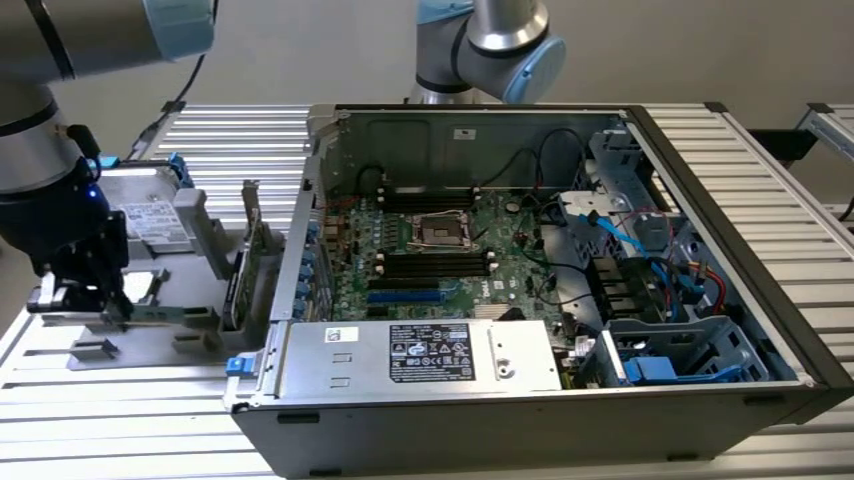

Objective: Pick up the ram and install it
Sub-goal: 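Pick up the ram and move it above insertion slot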

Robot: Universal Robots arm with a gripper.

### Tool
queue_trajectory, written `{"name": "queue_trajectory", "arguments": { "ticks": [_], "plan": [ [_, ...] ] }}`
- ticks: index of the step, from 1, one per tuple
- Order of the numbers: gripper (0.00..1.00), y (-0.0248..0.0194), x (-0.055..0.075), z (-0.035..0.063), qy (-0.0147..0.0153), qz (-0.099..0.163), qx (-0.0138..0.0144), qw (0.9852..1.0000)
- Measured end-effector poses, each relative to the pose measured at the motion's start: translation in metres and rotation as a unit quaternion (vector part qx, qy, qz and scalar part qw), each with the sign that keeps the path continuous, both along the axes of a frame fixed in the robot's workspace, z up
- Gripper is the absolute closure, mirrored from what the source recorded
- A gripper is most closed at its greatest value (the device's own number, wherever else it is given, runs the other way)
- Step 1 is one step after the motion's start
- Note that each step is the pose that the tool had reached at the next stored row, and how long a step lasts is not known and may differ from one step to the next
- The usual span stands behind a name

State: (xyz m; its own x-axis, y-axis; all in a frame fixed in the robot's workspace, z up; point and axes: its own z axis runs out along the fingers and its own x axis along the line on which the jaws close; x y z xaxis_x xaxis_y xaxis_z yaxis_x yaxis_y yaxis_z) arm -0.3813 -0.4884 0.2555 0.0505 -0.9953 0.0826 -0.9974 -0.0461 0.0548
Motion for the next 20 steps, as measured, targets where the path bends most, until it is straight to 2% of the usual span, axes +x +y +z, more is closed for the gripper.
{"name": "queue_trajectory", "arguments": {
  "ticks": [4,8,14,20],
  "plan": [
    [0.85,0.0007,0.000,0.0053,-0.0072,0.000,0.0000,1.0000],
    [0.85,0.0015,0.000,0.0118,-0.0126,0.000,0.0000,0.9999],
    [0.85,0.0017,0.000,0.0257,-0.0174,0.000,0.0000,0.9998],
    [0.85,0.0021,-0.001,0.0496,-0.0199,0.000,0.0000,0.9998]
  ]
}}
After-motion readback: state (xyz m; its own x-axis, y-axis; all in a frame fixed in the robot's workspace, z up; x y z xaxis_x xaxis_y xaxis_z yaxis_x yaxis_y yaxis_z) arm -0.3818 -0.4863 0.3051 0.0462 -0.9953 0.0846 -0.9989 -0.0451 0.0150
